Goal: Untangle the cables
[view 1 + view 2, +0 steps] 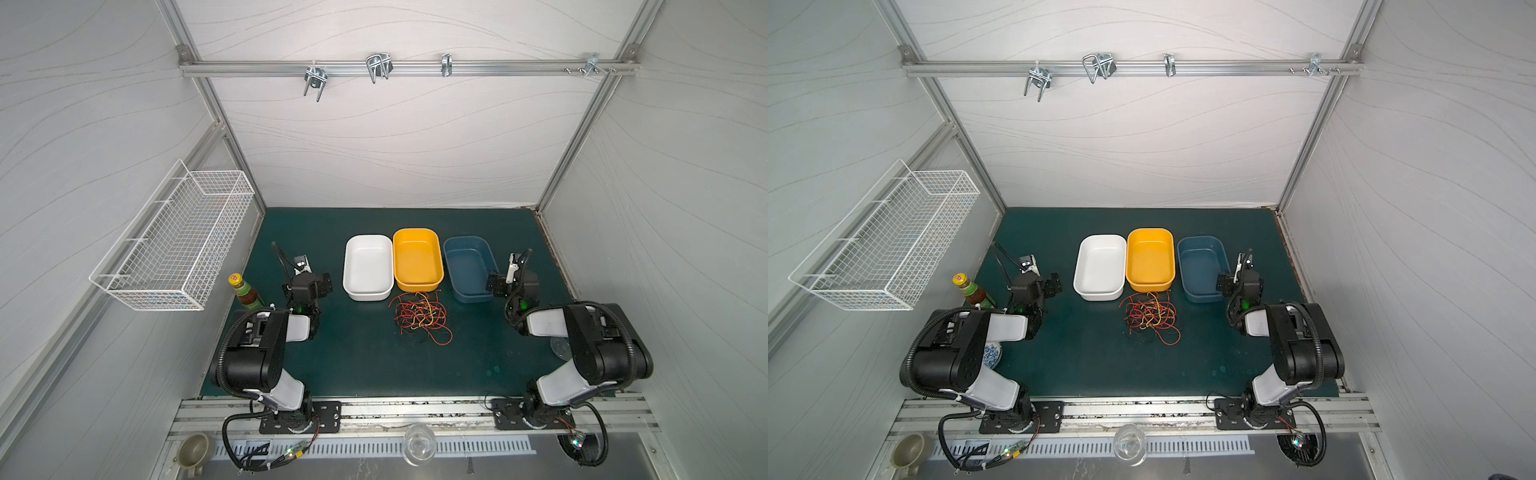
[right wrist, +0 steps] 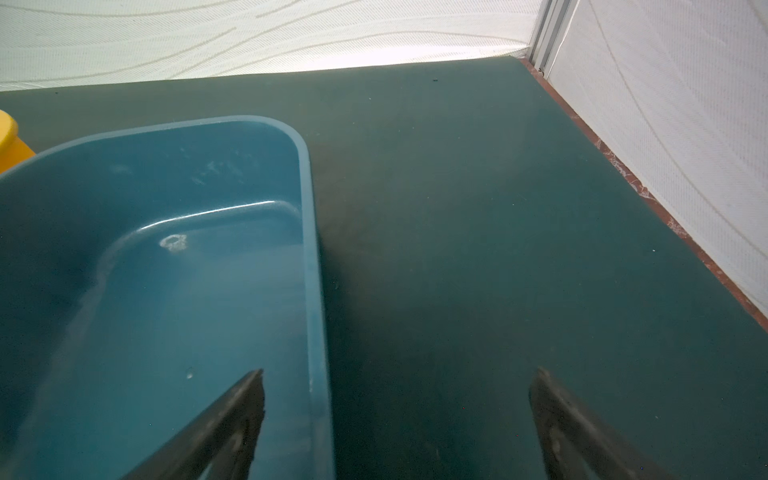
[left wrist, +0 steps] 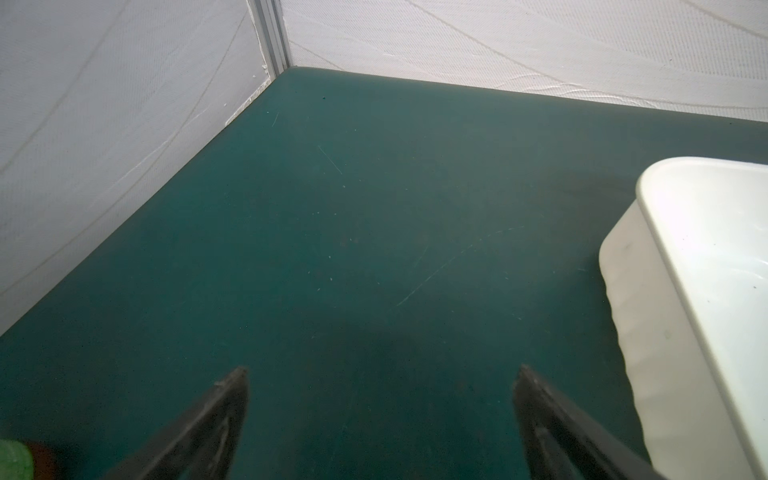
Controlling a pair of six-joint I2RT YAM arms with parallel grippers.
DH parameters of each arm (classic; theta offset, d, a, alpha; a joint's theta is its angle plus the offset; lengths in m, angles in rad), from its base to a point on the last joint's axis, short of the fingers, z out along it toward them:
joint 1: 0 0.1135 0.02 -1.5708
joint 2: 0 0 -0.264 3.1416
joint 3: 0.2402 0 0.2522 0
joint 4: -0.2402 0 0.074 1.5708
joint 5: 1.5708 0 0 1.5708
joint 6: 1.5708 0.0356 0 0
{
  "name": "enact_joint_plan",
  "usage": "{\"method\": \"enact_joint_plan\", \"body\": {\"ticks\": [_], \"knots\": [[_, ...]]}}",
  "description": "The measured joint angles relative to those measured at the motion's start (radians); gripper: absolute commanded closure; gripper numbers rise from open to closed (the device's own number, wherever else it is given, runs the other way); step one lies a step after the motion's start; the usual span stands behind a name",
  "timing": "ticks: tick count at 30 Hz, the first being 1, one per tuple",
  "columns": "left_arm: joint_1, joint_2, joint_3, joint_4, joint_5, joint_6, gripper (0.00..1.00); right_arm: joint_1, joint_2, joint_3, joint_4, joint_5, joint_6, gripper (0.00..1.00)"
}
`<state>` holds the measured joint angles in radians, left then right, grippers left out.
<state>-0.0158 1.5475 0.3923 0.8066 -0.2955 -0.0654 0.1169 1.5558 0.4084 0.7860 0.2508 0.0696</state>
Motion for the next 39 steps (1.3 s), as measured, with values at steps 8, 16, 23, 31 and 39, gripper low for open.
{"method": "enact_joint_plan", "body": {"ticks": [8, 16, 23, 31, 39], "knots": [[0.000, 0.000, 0.000, 0.000, 0.000, 0.002, 0.00, -0.010, 0.000, 0.000, 0.006, -0.023, 0.000, 0.01], [0.000, -0.051, 0.004, -0.064, -0.008, 0.001, 0.00, 0.001, -0.212, 0.039, -0.205, 0.006, -0.009, 0.01], [0.000, -0.327, 0.109, -0.343, 0.045, -0.016, 0.00, 0.095, -0.597, 0.073, -0.364, 0.040, 0.013, 0.01], [0.001, -0.587, 0.358, -0.731, 0.204, -0.253, 0.00, 0.104, -0.776, 0.286, -0.695, -0.190, 0.204, 0.01], [0.000, -0.716, 0.379, -0.937, 0.387, -0.490, 0.00, 0.113, -0.819, 0.418, -1.001, -0.228, 0.472, 0.01]]}}
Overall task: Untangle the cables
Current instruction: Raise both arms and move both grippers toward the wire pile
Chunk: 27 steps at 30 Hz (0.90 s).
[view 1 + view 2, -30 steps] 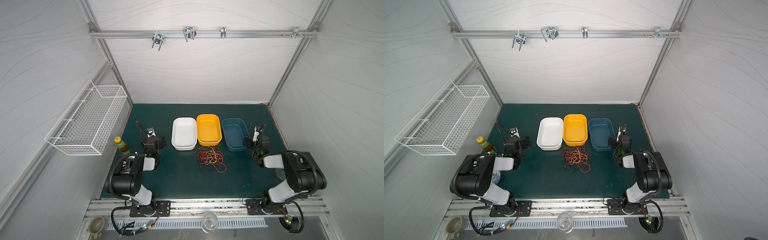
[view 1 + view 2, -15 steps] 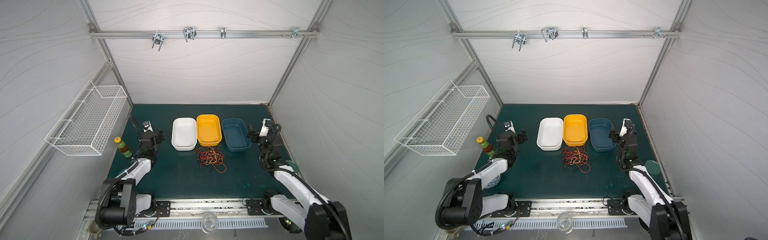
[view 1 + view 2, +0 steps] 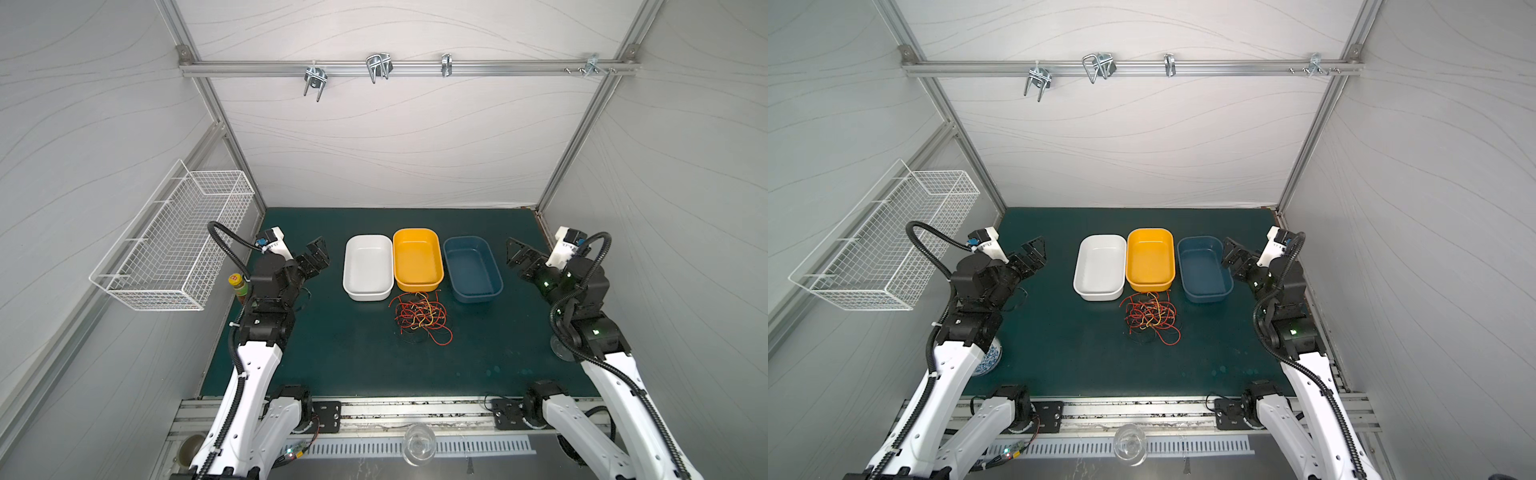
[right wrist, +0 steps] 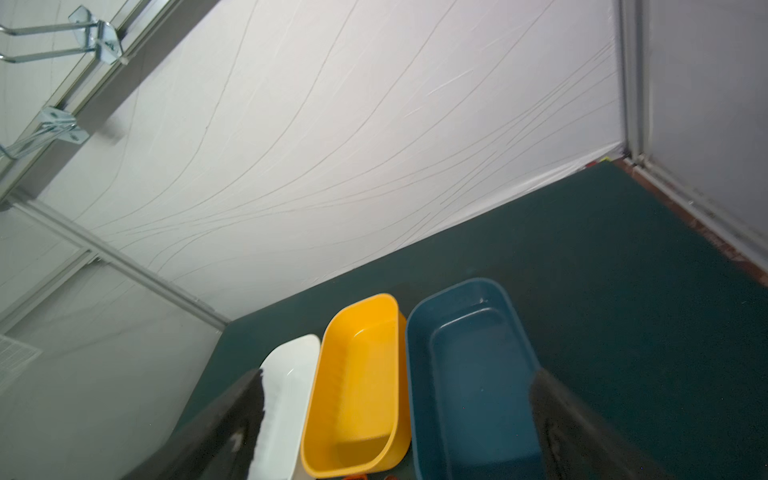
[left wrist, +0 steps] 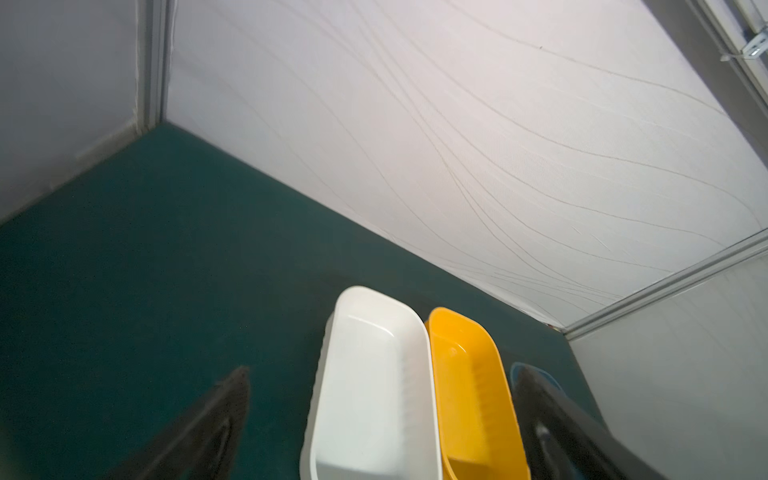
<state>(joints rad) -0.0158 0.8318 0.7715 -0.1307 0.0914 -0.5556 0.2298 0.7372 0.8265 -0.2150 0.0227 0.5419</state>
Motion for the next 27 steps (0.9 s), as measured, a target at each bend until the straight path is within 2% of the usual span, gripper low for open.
{"method": "enact_joint_plan", "body": {"ticks": [4, 11, 16, 23, 27], "knots": [[-0.026, -0.003, 0.012, -0.128, 0.047, -0.032, 0.00, 0.108, 0.014, 0.001, -0.083, -0.009, -0.004, 0.01], [-0.163, 0.031, 0.134, -0.395, -0.010, 0.003, 0.00, 0.244, 0.034, 0.061, -0.250, 0.000, -0.045, 0.01], [-0.215, 0.051, 0.145, -0.531, -0.043, 0.038, 0.00, 0.342, 0.079, 0.114, -0.331, -0.010, -0.068, 0.01], [-0.293, 0.021, 0.139, -0.624, -0.098, 0.090, 0.00, 0.482, 0.170, 0.181, -0.444, -0.014, -0.099, 0.01], [-0.315, -0.005, 0.130, -0.632, -0.120, 0.101, 0.00, 0.513, 0.205, 0.202, -0.500, -0.003, -0.103, 0.01]]}}
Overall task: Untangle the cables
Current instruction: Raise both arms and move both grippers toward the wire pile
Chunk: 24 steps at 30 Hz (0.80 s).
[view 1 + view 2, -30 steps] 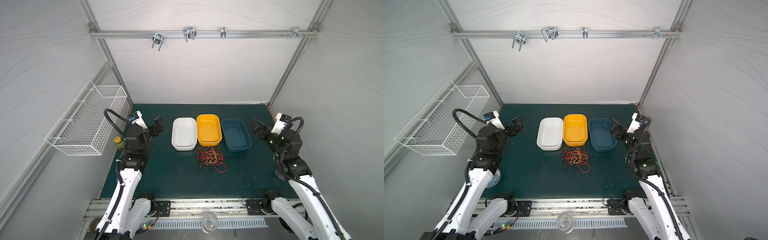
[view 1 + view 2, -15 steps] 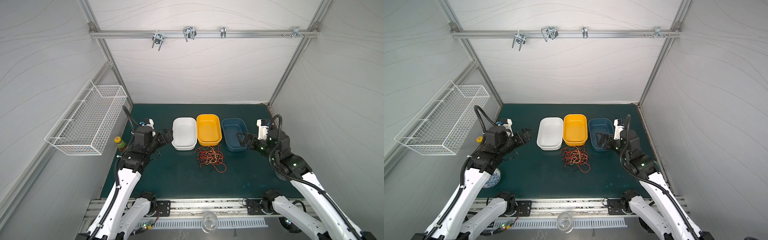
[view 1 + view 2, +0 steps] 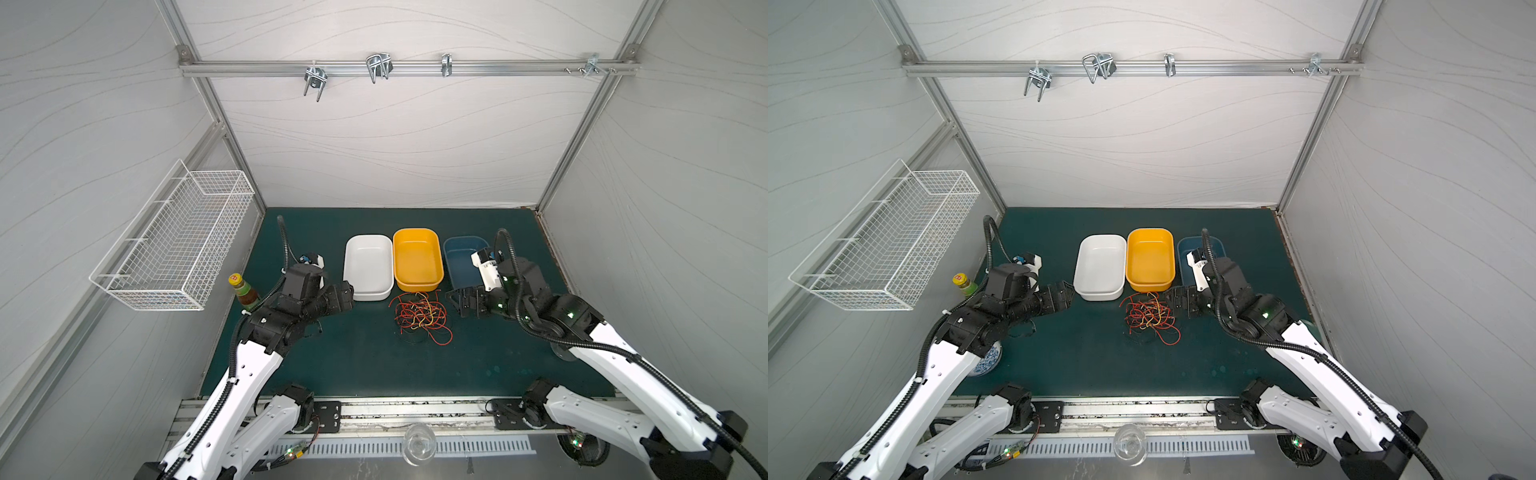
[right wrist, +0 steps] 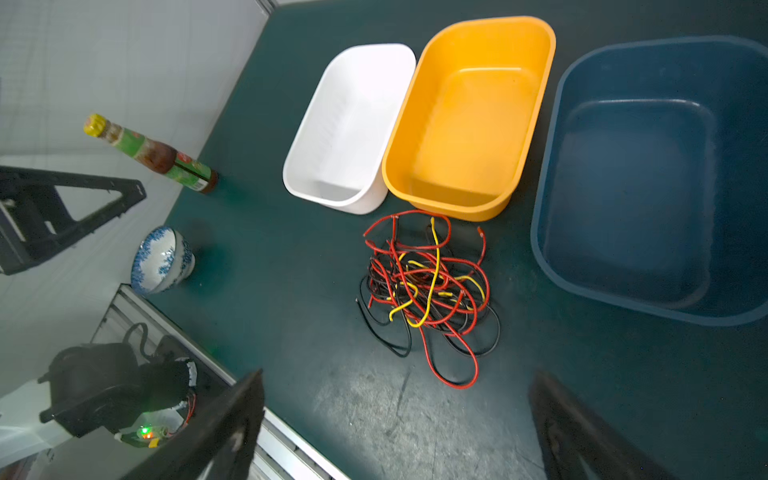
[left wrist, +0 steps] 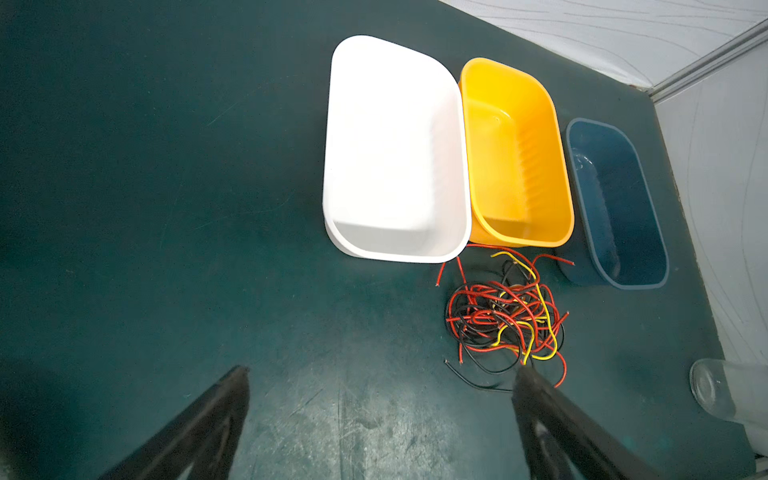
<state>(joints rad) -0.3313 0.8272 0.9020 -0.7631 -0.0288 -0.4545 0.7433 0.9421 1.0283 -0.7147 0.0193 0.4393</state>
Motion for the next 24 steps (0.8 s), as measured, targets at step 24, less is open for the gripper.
{"method": "enact_joint_plan", "body": {"ticks": [24], "knots": [[-0.069, 0.121, -0.003, -0.114, -0.043, -0.001, 0.00, 0.105, 0.300, 0.021, -0.005, 0.017, 0.093, 0.22]]}}
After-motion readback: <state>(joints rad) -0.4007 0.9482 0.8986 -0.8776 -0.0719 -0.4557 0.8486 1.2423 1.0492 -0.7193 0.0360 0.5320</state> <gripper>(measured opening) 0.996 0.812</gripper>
